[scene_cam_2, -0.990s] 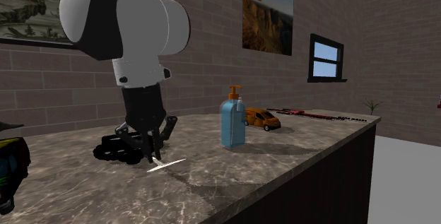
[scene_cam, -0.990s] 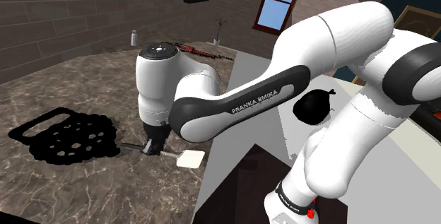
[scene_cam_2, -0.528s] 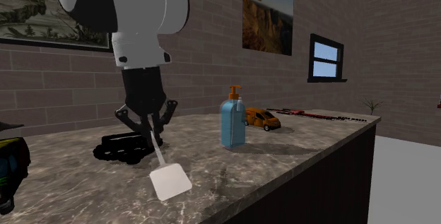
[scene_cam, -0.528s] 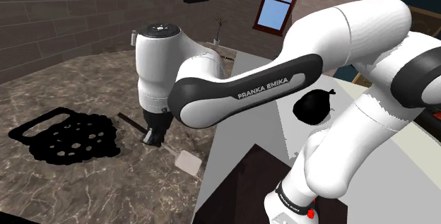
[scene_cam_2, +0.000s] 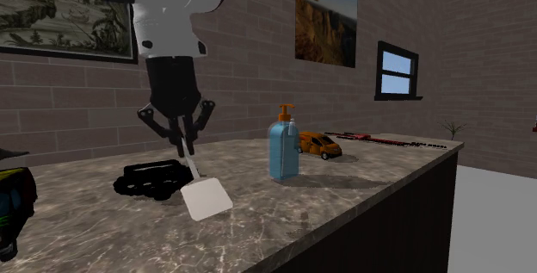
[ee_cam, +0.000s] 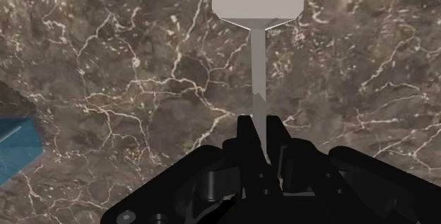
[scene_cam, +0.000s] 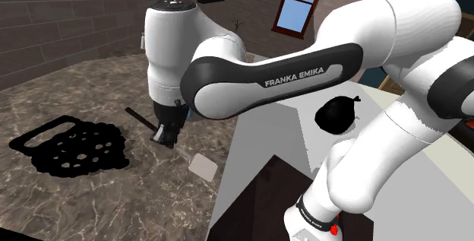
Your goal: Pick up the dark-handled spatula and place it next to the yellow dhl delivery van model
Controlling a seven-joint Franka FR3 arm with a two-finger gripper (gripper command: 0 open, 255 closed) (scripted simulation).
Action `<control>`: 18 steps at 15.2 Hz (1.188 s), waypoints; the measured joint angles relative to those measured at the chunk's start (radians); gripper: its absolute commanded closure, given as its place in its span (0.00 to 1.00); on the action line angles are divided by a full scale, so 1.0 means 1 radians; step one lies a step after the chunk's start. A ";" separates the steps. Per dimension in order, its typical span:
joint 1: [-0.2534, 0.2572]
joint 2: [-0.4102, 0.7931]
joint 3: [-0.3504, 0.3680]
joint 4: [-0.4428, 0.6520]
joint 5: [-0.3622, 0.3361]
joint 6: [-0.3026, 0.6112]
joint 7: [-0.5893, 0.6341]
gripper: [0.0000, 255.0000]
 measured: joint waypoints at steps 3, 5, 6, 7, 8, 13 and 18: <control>-0.002 -0.003 -0.003 0.037 0.002 -0.039 -0.008 1.00; -0.001 -0.012 -0.005 0.057 0.007 -0.067 -0.014 1.00; -0.001 -0.015 -0.006 0.063 0.008 -0.075 -0.016 1.00; -0.006 -0.022 -0.014 0.059 0.011 -0.077 -0.030 1.00; -0.012 -0.023 -0.024 0.057 0.009 -0.074 -0.044 1.00; -0.061 -0.039 -0.100 0.033 0.005 -0.054 -0.166 1.00; -0.112 -0.031 -0.174 0.031 -0.008 -0.033 -0.285 1.00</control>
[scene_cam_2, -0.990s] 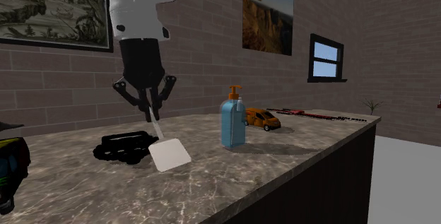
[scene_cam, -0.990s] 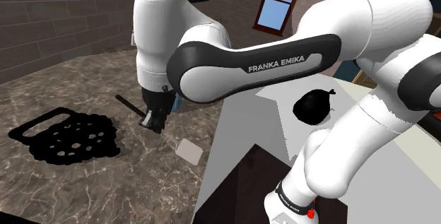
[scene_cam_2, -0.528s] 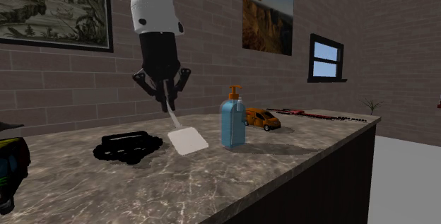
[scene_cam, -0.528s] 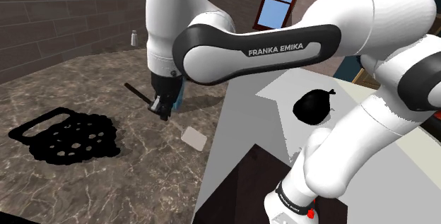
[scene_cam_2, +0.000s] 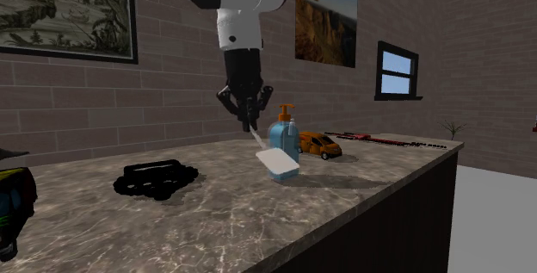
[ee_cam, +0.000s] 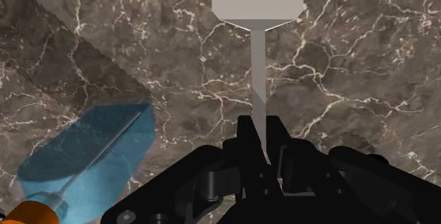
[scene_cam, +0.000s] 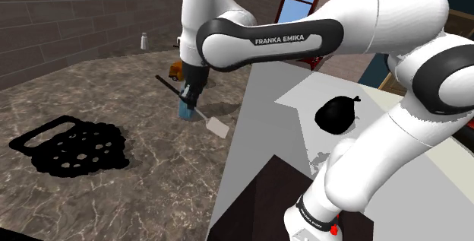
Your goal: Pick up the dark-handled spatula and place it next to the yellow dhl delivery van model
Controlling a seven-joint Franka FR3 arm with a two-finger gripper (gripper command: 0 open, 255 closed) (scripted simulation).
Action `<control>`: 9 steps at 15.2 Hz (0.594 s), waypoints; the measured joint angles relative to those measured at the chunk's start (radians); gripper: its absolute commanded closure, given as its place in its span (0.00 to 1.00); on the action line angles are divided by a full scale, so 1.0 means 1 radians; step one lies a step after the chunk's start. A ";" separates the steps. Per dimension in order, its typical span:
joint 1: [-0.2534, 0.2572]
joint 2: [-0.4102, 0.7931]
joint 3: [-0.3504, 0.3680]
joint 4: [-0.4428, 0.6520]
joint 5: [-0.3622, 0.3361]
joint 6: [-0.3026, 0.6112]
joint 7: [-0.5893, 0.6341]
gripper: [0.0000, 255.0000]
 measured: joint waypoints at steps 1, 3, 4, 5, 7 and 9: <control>-0.012 0.004 -0.016 0.007 -0.003 -0.001 -0.026 1.00; -0.029 0.012 -0.041 0.009 -0.008 0.009 -0.065 1.00; -0.040 0.017 -0.056 0.016 -0.011 0.009 -0.090 1.00; -0.050 0.029 -0.068 0.031 -0.014 0.009 -0.111 1.00; -0.069 0.044 -0.092 0.046 -0.019 0.012 -0.151 1.00; -0.092 0.073 -0.120 0.078 -0.026 0.014 -0.198 1.00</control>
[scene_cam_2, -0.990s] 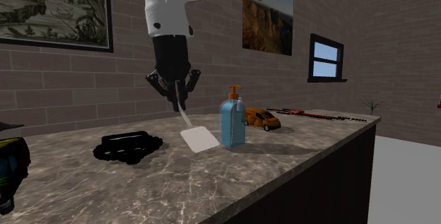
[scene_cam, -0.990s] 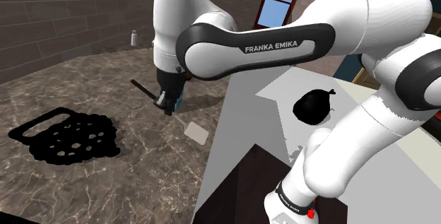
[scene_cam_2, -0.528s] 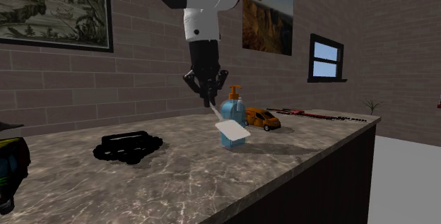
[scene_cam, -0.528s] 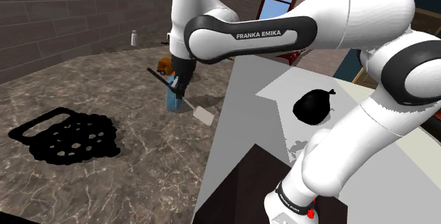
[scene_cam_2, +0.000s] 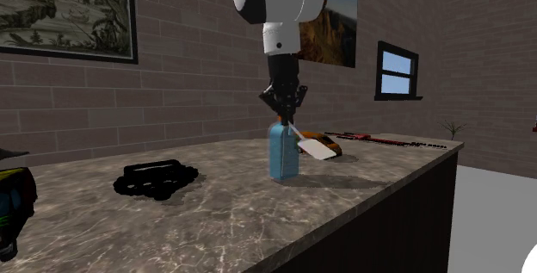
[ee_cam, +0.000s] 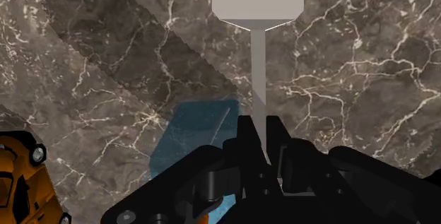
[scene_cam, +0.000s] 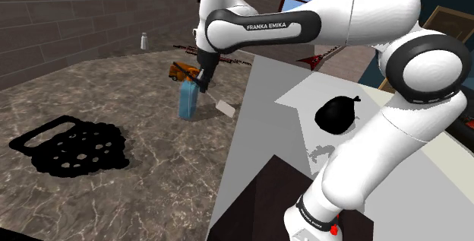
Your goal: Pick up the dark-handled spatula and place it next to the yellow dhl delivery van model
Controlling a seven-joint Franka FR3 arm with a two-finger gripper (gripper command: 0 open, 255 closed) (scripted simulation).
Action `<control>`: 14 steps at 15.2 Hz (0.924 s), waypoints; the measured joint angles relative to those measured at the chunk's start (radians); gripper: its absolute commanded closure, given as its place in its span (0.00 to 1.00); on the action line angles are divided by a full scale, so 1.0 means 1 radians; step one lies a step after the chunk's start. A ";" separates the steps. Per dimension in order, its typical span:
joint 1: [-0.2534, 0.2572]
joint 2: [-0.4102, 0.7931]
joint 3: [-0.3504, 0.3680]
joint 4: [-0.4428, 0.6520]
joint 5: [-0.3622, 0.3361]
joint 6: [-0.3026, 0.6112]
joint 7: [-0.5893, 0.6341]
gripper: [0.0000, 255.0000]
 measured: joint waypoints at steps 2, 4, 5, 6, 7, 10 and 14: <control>-0.020 0.028 -0.024 0.022 -0.005 0.009 -0.041 1.00; -0.039 0.056 -0.046 0.059 -0.008 0.005 -0.082 1.00; -0.051 0.073 -0.059 0.079 -0.009 0.004 -0.106 1.00; -0.059 0.097 -0.068 0.108 -0.011 0.001 -0.124 1.00; -0.070 0.119 -0.079 0.129 -0.012 0.004 -0.144 1.00; -0.102 0.166 -0.110 0.180 -0.010 0.006 -0.210 1.00; -0.139 0.253 -0.142 0.295 -0.004 -0.014 -0.283 1.00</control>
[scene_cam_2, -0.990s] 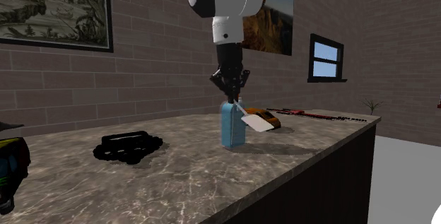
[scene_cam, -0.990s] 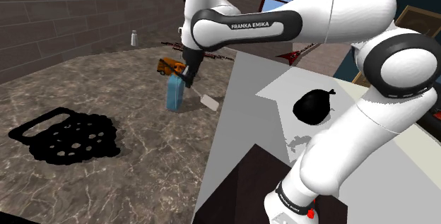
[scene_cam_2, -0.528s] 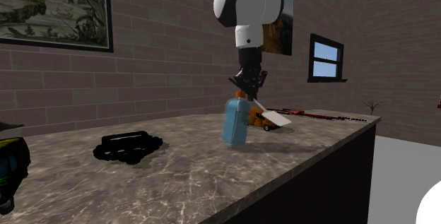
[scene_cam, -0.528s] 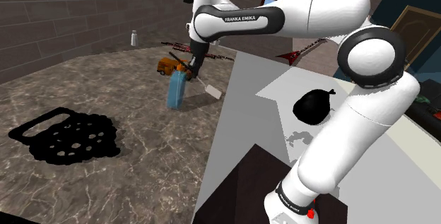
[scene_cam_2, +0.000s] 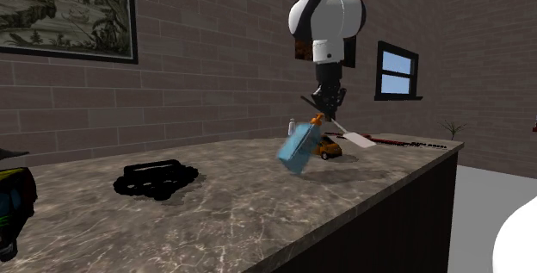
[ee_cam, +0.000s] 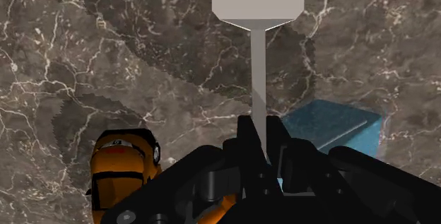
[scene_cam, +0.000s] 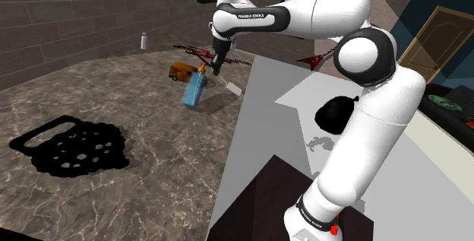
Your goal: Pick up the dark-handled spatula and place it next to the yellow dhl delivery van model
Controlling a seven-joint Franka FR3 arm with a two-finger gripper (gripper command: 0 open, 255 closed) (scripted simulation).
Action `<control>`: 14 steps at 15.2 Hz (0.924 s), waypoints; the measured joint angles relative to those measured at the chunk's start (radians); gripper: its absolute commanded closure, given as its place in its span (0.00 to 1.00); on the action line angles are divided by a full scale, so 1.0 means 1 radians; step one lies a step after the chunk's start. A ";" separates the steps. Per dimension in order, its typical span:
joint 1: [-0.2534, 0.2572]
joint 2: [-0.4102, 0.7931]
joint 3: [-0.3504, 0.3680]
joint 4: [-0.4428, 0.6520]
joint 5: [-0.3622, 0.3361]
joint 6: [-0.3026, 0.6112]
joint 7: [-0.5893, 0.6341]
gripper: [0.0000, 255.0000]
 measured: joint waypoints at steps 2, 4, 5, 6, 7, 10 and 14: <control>-0.021 0.050 -0.016 0.061 0.005 -0.008 -0.039 1.00; -0.041 0.116 -0.028 0.162 0.011 -0.040 -0.077 1.00; -0.055 0.136 -0.036 0.182 0.015 -0.037 -0.098 1.00; -0.064 0.171 -0.041 0.230 0.018 -0.050 -0.114 1.00; -0.072 0.191 -0.044 0.256 0.020 -0.054 -0.127 1.00; -0.077 0.207 -0.047 0.244 0.021 -0.026 -0.133 1.00; -0.080 0.216 -0.048 0.200 0.020 0.027 -0.133 1.00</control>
